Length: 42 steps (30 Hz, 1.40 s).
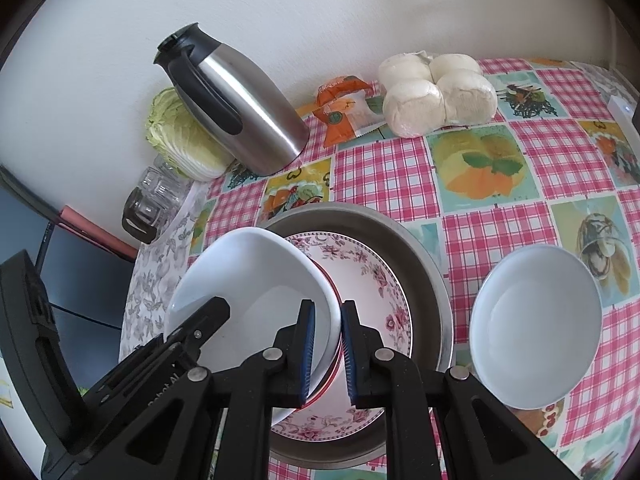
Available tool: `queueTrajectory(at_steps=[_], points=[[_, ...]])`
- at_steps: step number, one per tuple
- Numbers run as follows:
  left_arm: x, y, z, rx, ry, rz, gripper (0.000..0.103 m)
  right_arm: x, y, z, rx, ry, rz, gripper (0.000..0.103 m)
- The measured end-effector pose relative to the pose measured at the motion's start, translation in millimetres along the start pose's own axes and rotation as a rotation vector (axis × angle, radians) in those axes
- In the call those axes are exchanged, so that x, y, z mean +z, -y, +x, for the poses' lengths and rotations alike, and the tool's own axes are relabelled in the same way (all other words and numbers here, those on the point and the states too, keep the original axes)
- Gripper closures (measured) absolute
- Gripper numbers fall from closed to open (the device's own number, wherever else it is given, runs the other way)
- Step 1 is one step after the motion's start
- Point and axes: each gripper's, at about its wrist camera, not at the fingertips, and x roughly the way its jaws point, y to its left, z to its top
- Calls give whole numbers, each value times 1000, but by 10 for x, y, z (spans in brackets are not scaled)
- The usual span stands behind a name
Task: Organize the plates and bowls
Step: 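Lower the white square bowl into the red-rimmed bowl with both grippers, then open both grippers to release the white square bowl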
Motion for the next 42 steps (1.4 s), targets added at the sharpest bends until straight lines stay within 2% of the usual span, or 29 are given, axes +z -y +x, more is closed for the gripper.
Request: queueTrajectory(at_steps=[25,33,39,42], points=[[46,-90,-114,-27,7,-32,87,30,-26,-145,10,33,-4,89],[69,-117,-210,-25,22,-33,82,59,-128,-297,-1,72,-44,86],[90,-202,-298,-21,41,-58,63,55,-249,-407,-50,107,-94,86],[98,-245,-328,-14,45,-72,51,55,-280,-423,-69,109,-110,85]])
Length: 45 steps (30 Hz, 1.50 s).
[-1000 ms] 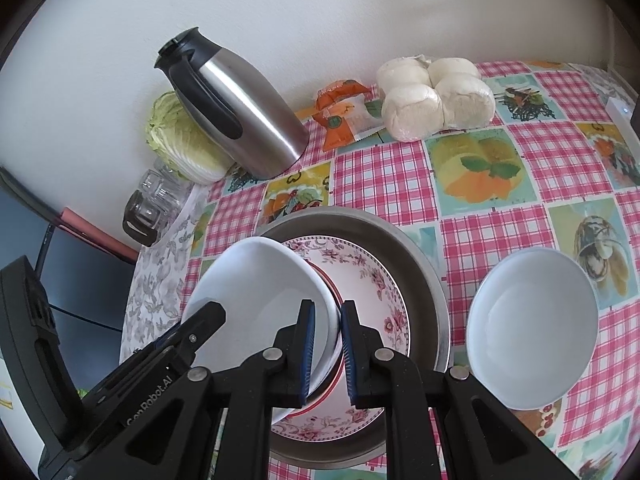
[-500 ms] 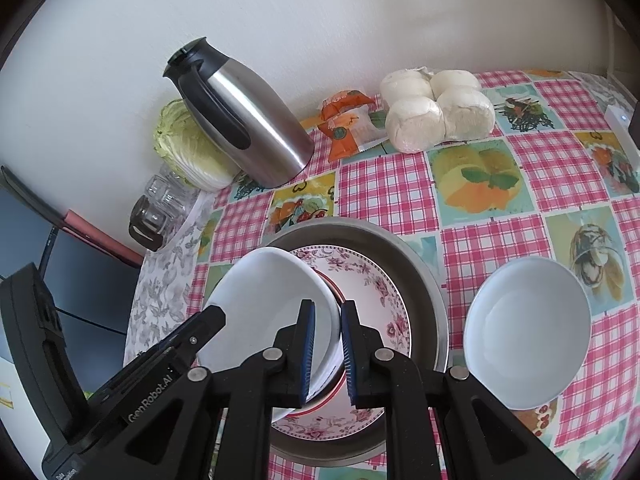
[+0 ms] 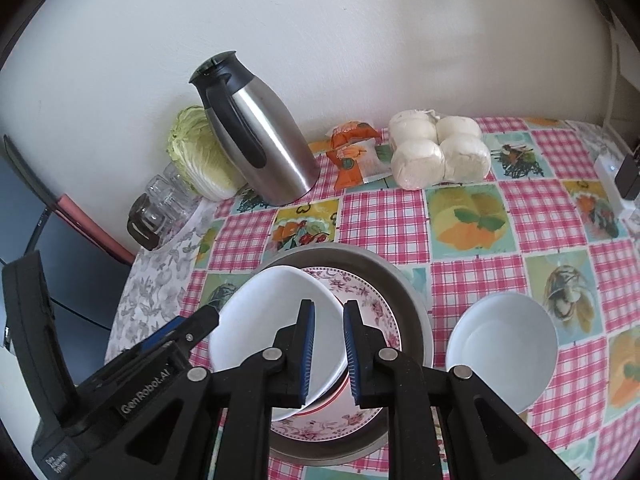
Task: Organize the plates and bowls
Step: 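Open both grippers to release the white square bowl, then raise both grippers away from the stacked bowls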
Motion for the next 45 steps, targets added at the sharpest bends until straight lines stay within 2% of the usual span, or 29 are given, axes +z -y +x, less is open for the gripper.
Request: queueTrajectory(at_steps=[2,3,5,7,11,17,25,31,34,45], points=[[6,-21,-14,5,4,-7,42,-2,-2,4,-8,-2,-4,73],[8,-33,-17,8,4,-10,41,-4,-2,15,-17,-6,-5,70],[12,-61,-8,22,0,-18,36,-14,0,27,-30,-8,-7,52],[9,-87,12,43,-8,-24,28,-18,5,34,-40,-7,-9,42],[4,-141,49,78,-20,-31,24,-14,8,48,-72,-7,-22,27],[5,-212,68,107,-16,-45,17,-10,0,76,-89,-9,-45,17],[3,-261,91,137,-17,-55,17,-25,-24,104,-106,-11,-70,4],[7,-309,103,153,-15,-71,15,-31,-29,127,-117,-15,-78,2],[7,-323,114,164,-14,-72,6,-35,-24,133,-119,-18,-76,1],[12,-371,110,188,-3,-88,5,-47,-21,146,-122,-24,-81,0]])
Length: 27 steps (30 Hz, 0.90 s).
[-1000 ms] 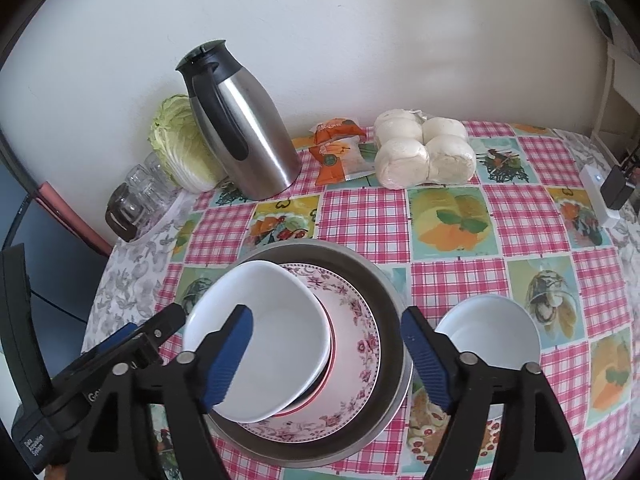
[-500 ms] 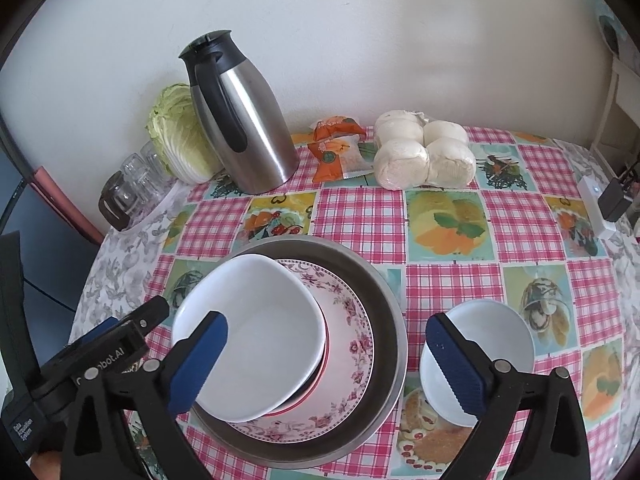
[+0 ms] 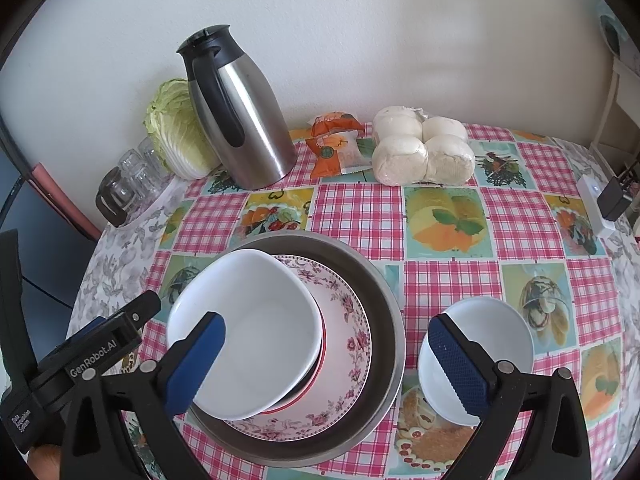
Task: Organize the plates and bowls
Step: 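Raise both grippers away from the stacked bowls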
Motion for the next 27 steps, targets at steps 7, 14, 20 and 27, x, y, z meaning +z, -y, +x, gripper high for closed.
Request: queueTrajectory(at_steps=[7,14,20,27], points=[[17,-52,-19,8,10,-16,5,-3,3,-6,0,0,1,0],[36,-61,-108,-9,40,-32,5,-21,17,-47,9,2,2,0],[42,-33,-214,-36,78,-35,5,-15,71,-147,20,15,3,0],[31,133,-366,-72,137,5,5,30,224,-315,21,55,27,0]])
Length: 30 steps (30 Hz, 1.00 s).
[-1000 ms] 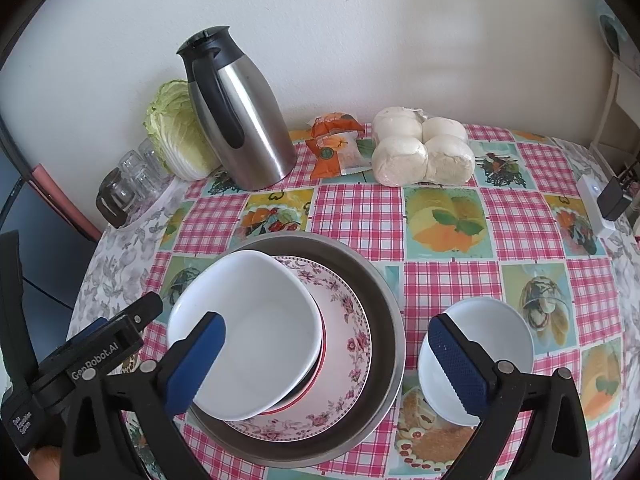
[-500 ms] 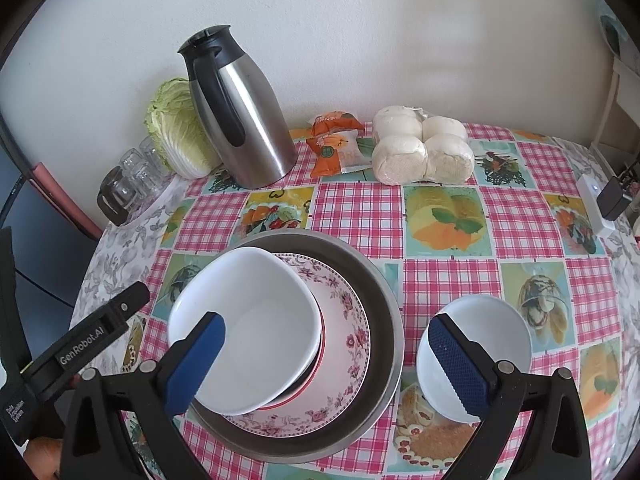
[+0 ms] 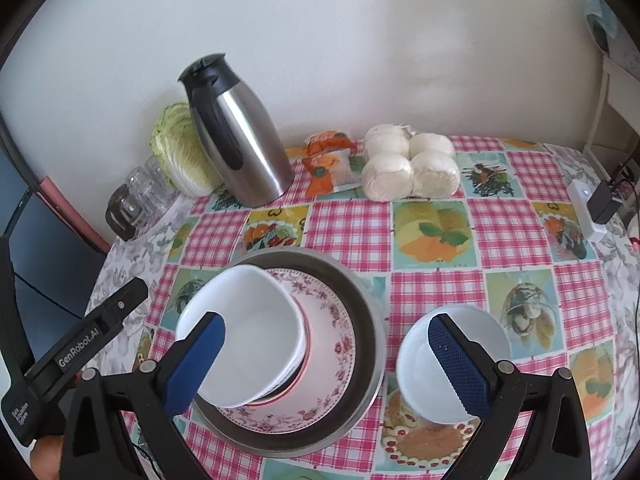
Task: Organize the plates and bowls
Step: 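Raise both grippers away from the stacked bowls, then move both grippers over to the pale blue bowl on the cloth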
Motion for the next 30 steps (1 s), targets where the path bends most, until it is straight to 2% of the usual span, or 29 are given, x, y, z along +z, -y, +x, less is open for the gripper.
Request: queueTrajectory(at_steps=[8,12,19,23,27,30], points=[[-7,299,-162,-39,51,65,5,76,346,-266,-33,77,58,0],[-13,474,-251,-75,62,93,5,92,642,-391,-64,101,99,0],[-102,903,-408,-149,78,201,5,71,1238,-622,-142,142,200,0],[-210,1169,-446,-184,60,254,5,40,1527,-719,-173,152,244,0],[-348,1409,-432,-246,14,274,5,13,1743,-775,-193,149,267,0],[-472,1583,-394,-265,-22,285,5,-13,1883,-768,-197,134,282,0]])
